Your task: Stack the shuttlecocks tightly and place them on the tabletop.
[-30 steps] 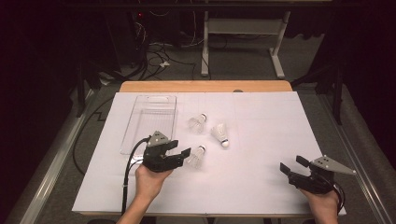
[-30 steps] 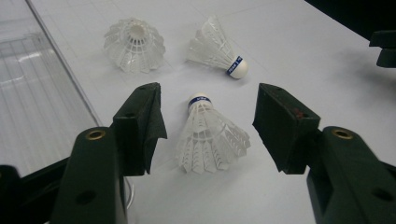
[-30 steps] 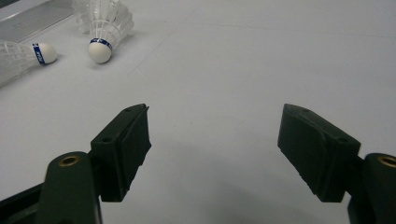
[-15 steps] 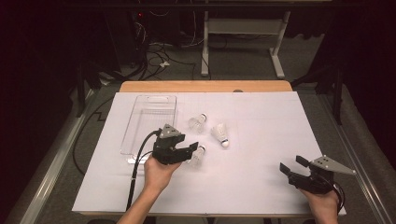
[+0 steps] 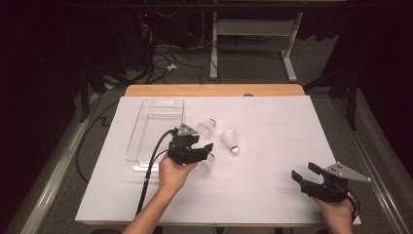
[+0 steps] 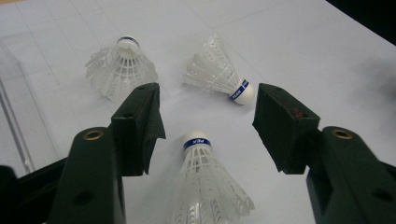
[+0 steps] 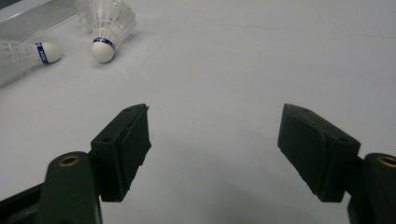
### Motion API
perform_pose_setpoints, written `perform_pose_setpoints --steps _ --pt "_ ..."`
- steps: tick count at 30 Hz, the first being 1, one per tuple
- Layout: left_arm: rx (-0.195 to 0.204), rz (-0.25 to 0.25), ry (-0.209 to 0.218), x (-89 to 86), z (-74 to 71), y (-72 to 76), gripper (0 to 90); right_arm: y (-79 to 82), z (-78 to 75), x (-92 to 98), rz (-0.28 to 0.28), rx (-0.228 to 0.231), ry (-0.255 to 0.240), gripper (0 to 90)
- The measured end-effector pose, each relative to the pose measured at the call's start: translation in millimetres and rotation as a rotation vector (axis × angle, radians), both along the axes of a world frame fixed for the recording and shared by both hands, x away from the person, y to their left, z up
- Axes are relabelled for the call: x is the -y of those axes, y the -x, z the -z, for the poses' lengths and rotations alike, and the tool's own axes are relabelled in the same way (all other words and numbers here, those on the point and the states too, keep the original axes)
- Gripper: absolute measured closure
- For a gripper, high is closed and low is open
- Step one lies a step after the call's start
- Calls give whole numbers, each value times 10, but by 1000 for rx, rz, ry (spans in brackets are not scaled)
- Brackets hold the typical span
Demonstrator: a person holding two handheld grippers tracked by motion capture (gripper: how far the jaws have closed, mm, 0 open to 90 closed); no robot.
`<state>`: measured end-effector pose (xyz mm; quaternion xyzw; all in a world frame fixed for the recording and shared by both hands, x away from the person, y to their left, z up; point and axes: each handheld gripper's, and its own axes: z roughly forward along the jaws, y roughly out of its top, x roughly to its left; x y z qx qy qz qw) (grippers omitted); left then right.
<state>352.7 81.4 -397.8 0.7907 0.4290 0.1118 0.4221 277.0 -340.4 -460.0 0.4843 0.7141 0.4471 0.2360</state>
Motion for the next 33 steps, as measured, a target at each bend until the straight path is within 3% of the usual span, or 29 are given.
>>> perform_pose_setpoints --steps 3,6,12,16,22,29,33 --pt "13 -11 -35 42 -8 -26 412 0 0 0 -3 1 -1 254" --pt "9 -6 -38 73 -18 -58 415 -2 1 -3 -10 -1 -1 253" --pt "-12 -10 -6 91 -12 -130 413 -5 1 -10 -18 -1 2 253" --pt "-20 -19 -26 106 12 -164 408 0 -2 -11 -18 0 -2 253" --pt "-46 -28 -23 103 43 -232 387 -5 -1 -6 -18 -4 -12 250" --pt "-42 -52 -42 119 65 -262 386 -5 -2 -7 -20 -4 -11 251" --pt "-47 -54 -26 133 80 -294 388 -7 1 -8 -23 -8 -7 251"
